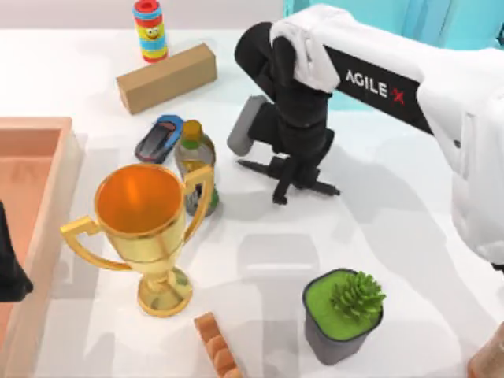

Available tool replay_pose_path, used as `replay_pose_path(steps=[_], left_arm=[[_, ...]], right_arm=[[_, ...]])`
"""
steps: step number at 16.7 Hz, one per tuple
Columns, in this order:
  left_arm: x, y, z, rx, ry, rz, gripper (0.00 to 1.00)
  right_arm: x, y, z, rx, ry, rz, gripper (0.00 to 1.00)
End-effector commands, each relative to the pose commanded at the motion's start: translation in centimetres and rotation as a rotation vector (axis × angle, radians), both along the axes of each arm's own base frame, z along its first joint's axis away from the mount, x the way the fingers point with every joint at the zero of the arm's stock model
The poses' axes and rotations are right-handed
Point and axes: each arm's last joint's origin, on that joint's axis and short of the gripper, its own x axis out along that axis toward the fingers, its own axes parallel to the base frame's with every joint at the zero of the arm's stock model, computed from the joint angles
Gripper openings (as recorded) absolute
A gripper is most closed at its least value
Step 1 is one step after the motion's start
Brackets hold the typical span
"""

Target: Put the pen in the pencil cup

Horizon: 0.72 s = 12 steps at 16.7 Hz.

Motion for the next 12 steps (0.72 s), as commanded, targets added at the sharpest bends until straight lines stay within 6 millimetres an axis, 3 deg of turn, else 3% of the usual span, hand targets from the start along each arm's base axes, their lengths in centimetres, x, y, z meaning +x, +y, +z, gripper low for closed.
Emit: replay_pose_path(steps=[4,12], left_arm=[[0.0,0.0,0.0,0.000,0.000,0.000,1.00],[0.0,0.0,0.0,0.000,0.000,0.000,1.00]], right_arm=[[-2.3,-1.5,2.5,-0.094,0.092,-0.057,0.00],[-11.9,-0.5,14.1,-0.045,0.009,-0.029,0.00]])
